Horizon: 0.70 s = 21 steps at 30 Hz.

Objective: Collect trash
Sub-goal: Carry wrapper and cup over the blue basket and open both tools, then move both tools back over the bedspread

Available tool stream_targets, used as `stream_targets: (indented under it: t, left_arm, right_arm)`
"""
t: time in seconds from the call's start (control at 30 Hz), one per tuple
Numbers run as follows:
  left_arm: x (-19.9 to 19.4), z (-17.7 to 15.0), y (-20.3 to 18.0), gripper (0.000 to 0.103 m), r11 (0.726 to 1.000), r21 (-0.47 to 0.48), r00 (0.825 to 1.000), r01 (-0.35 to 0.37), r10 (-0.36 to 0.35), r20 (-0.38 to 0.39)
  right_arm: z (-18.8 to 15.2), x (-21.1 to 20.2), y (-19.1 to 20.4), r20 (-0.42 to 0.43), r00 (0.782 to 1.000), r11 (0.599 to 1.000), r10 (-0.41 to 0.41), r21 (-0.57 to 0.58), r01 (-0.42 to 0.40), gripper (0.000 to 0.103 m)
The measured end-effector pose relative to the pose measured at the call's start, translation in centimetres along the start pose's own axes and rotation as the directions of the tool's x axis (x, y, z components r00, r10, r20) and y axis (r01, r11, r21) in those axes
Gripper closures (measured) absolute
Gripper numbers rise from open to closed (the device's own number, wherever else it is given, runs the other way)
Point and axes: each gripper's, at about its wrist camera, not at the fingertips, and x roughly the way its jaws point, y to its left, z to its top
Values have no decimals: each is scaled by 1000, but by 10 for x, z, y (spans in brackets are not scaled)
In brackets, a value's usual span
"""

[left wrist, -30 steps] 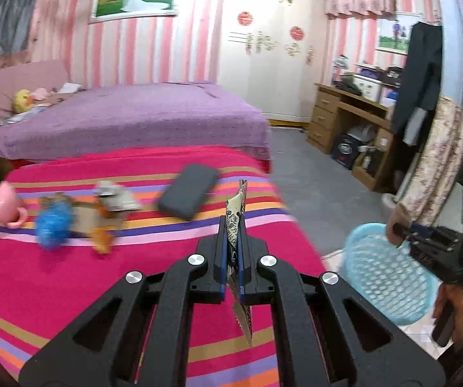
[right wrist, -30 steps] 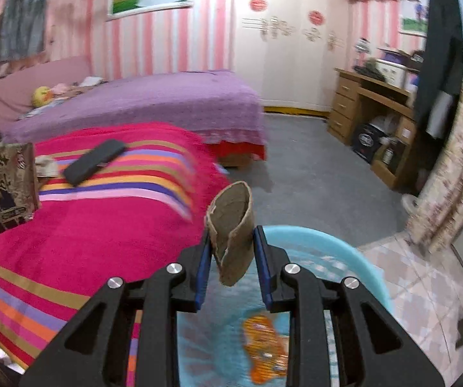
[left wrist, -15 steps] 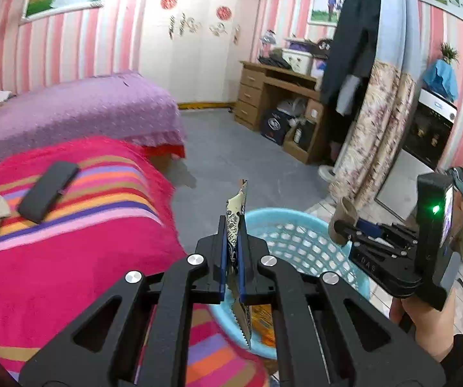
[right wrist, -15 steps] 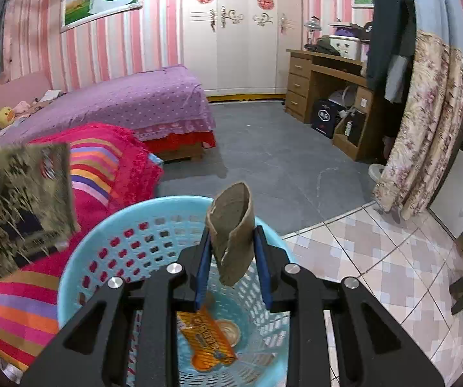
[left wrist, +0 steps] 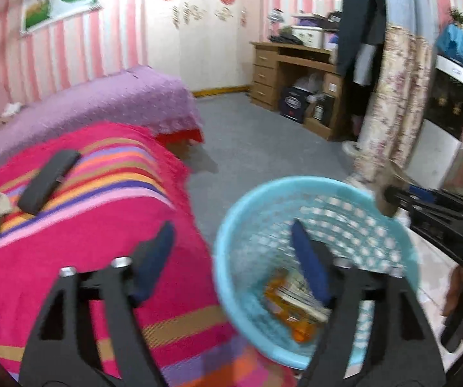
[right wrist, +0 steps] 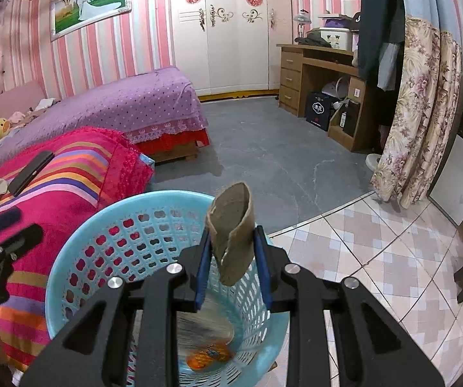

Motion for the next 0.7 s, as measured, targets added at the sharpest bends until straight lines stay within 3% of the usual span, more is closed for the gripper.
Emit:
stream_targets:
  t: [0.13,0.27,0.33,0.37,0.4,0.47,0.7]
  left_arm:
    - [-3,6,21,8,997,-13,996,-77,77,39]
    - [-7,10,42,6,994,-33,993,-107,109,46]
    - [-8,10,52,6,992,-35,992,-122,123,39]
    - [-9,11,55,6,991,-39,991,-125,126,35]
    - [-10,11,60,6,991,-44,991,-127,128,32]
    - [-14,9,72,6,989,-63,991,-130,132,24]
    - [-36,-2,117,6,975,-138,985,-171,174,10]
  right_arm:
    - [-2,4,4,0,1000,1000,-5,-13,5,77]
    - [-1,3,12,13,1000,1000,-8,-26,8,75]
    - [1,1,17,24,999,999,-36,-35,37,59]
    - [2,-2,19,36,999,999,-39,-29,40,39]
    - [3,-5,20,50,998,999,-36,-18,37,30]
    - [7,-7,23,53,998,999,-38,-5,39,30]
    - [16,-22,49,110,991,998,-70,13,69,9]
